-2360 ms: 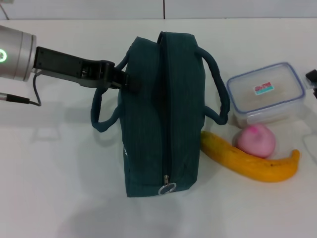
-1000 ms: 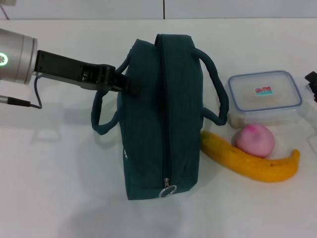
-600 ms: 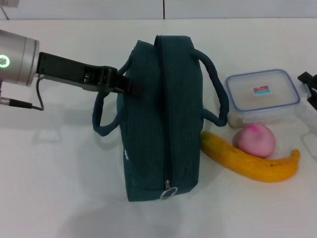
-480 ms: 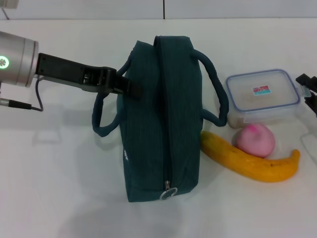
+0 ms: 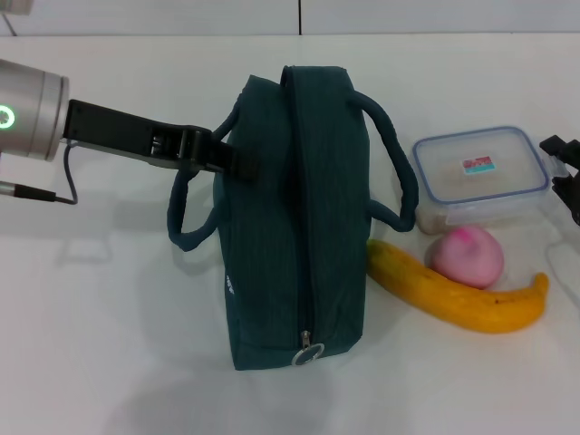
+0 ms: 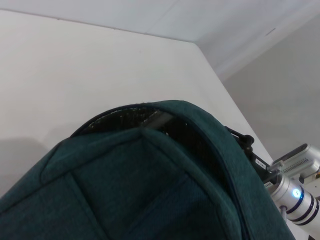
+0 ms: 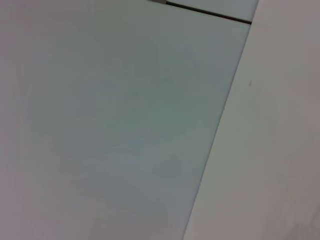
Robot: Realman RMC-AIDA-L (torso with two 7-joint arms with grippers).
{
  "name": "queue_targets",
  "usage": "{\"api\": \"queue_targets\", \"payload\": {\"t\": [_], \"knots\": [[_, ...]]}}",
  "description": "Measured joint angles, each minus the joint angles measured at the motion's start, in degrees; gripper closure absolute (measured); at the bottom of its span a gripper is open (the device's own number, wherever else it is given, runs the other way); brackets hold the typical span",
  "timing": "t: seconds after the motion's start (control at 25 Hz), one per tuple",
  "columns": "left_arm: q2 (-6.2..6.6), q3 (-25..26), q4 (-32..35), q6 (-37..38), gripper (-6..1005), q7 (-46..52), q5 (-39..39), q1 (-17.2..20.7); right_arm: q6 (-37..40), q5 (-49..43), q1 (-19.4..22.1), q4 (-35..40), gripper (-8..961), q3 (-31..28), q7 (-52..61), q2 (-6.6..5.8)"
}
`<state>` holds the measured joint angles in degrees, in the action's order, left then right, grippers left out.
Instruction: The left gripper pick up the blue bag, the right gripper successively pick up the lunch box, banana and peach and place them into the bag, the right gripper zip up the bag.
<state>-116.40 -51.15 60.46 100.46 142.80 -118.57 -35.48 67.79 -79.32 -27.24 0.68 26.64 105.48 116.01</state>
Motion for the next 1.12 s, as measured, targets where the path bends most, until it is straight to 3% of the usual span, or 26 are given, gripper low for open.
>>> {"api": "queue_targets", "payload": {"t": [0.88, 1.0, 1.12], "knots": [[-0.06, 0.00, 0.00, 0.00, 956, -2.33, 0.70, 1.34, -1.49, -0.26, -1.70, -0.48, 662, 0.76, 0.06, 0.05], [-0.02, -0.01, 0.00, 0.00, 956, -2.58, 1.12, 1.58, -1.64, -0.34, -1.61, -0.23, 772, 0.84, -0.17, 0.03], [0.03, 0.00, 0.00, 0.00, 956, -2.61, 1.22, 1.63, -1.49, -0.41, -1.49, -0.14, 785, 0.86, -0.17, 0.01]]}}
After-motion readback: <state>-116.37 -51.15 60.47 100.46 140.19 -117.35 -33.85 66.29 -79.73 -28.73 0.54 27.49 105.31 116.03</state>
